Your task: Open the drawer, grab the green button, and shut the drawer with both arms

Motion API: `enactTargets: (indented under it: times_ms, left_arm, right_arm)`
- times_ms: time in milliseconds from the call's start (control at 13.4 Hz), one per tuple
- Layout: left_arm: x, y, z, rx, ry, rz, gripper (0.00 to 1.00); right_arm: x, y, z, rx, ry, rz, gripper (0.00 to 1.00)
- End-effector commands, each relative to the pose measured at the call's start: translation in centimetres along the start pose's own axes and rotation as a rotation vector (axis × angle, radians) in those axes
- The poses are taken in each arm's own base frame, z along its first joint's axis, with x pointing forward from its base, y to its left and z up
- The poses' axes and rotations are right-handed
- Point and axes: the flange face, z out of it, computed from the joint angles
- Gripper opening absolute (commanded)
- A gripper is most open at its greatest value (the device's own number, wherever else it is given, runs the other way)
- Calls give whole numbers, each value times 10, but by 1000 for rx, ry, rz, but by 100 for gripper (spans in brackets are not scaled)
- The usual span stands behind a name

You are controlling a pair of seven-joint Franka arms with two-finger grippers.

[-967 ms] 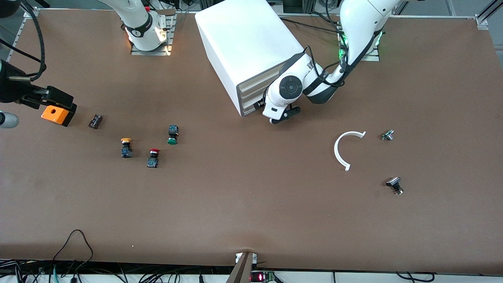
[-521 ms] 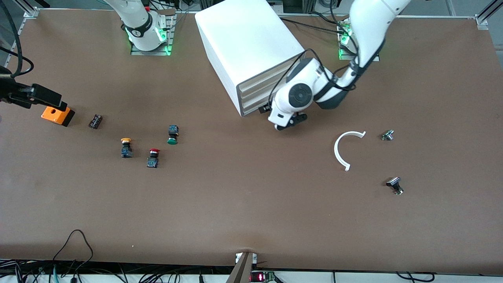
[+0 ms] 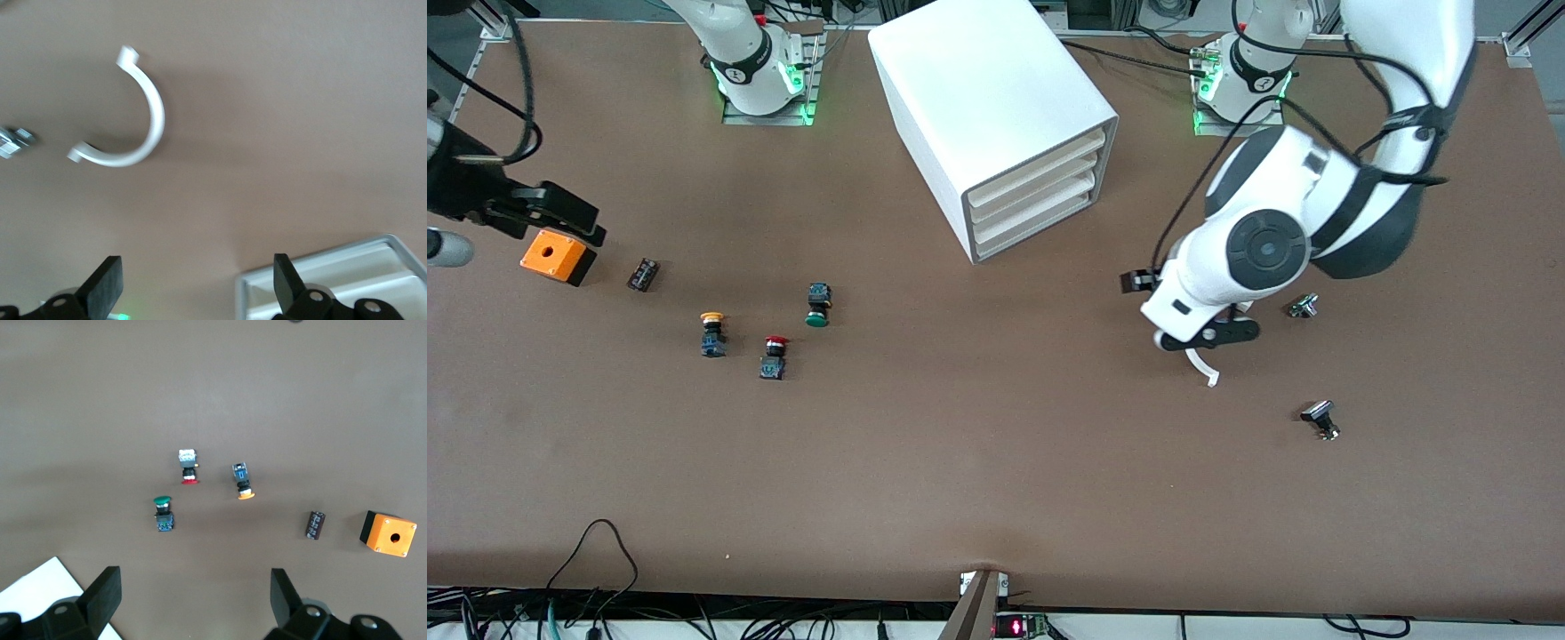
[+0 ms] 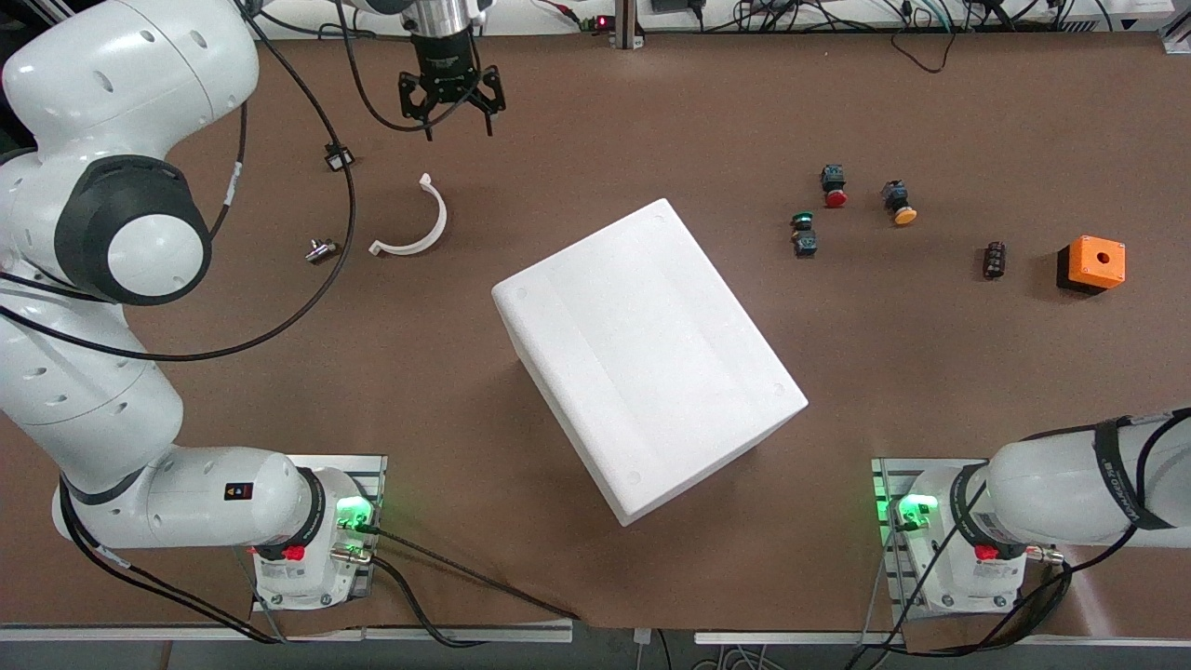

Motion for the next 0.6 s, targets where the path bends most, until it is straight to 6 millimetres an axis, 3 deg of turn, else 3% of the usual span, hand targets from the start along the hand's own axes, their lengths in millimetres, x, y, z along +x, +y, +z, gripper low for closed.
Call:
enactTargets:
  times_ms: [0,149,372,521]
  left_arm:
    - [8,-44,-49,73,51,163,99]
    - [5,-75,-80,70,69,255,99]
    - [-2,-134,-109,40,93,285,99]
    - [-6,-176,-111,24,117,271,99]
  right_arm:
    - [-39,5,17,-31,14,21,99]
    - [-45,2,15,-38,-2,-3,99]
    - [-49,-10,8,-40,5,-17,99]
    - [-52,-9,5,-41,8,-14,99]
